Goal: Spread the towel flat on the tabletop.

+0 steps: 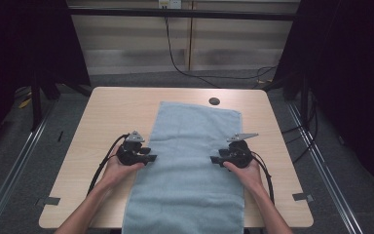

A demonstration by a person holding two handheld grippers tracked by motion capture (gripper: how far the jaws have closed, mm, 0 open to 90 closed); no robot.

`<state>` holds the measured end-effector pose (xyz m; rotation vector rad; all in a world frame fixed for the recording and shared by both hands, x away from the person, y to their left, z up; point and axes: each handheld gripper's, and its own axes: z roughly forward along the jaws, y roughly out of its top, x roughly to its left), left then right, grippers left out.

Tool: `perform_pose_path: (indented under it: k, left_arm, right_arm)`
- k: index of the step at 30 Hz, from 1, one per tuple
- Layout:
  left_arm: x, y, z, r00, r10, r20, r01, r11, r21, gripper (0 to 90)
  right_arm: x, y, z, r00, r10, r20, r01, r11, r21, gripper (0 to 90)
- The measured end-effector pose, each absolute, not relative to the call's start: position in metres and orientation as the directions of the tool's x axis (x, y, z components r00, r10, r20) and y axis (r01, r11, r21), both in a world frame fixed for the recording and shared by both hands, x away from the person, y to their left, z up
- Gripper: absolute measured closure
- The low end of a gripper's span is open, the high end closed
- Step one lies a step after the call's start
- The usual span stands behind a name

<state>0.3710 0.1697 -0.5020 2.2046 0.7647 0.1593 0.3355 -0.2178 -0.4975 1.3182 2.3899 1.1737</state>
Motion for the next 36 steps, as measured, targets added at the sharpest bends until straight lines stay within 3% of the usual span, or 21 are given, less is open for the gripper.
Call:
perform_pose_path:
  k: [5,10,25,29,36]
  left_arm:
    - [0.355,0.190,-0.505,0.812,0.548,-0.201,0.497,-0.469,0.730,57.9]
    - [0.340,0.198,-0.506,0.809,0.546,-0.219,0.502,-0.446,0.741,57.9]
    - [0.303,0.204,-0.504,0.818,0.525,-0.236,0.506,-0.462,0.728,54.6]
    - [0.291,0.202,-0.502,0.839,0.521,-0.157,0.456,-0.514,0.727,52.8]
    - [0.277,0.203,-0.501,0.837,0.508,-0.205,0.481,-0.502,0.719,49.0]
  right_arm:
    - [0.337,-0.213,-0.502,-0.601,0.765,0.232,0.652,0.302,0.695,44.1]
    - [0.334,-0.207,-0.506,-0.610,0.755,0.242,0.639,0.288,0.713,43.5]
    - [0.299,-0.201,-0.506,-0.674,0.717,0.180,0.583,0.366,0.726,43.3]
    - [0.283,-0.199,-0.504,-0.677,0.713,0.182,0.586,0.374,0.719,43.3]
    - [0.254,-0.199,-0.504,-0.692,0.700,0.176,0.572,0.382,0.726,43.3]
